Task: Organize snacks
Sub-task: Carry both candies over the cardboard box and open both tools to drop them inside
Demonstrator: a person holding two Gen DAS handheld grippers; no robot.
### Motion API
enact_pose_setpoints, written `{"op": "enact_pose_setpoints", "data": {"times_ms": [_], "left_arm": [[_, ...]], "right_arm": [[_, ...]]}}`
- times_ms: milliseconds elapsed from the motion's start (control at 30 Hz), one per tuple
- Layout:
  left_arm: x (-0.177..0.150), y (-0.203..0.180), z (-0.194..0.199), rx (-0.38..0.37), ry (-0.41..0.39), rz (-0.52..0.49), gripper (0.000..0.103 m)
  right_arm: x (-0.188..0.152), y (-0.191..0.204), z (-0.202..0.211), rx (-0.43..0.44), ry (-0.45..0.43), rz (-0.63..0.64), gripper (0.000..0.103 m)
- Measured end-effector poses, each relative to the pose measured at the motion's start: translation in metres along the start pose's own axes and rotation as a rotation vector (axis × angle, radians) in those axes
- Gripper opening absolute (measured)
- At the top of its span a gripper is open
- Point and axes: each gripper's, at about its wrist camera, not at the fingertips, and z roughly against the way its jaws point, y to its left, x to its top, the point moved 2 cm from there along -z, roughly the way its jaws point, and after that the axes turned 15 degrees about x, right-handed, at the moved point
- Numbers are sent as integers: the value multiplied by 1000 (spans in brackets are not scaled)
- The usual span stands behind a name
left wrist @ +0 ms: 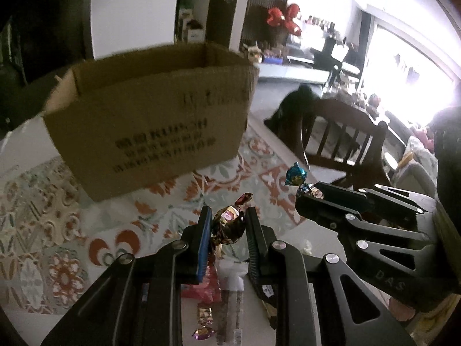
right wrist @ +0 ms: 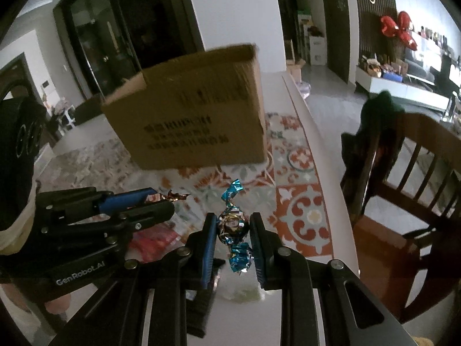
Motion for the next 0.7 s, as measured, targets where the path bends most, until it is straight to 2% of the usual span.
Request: {"op": "enact_pose_setpoints", "data": {"times_ms": [267,700], "left_arm": [[22,20,33,38,-83,44,24],[53,42,60,89,-198,71,24]], "right_arm": [[28,22,18,17,-74,55,25],[75,46,31,28,-163,149,25]]}}
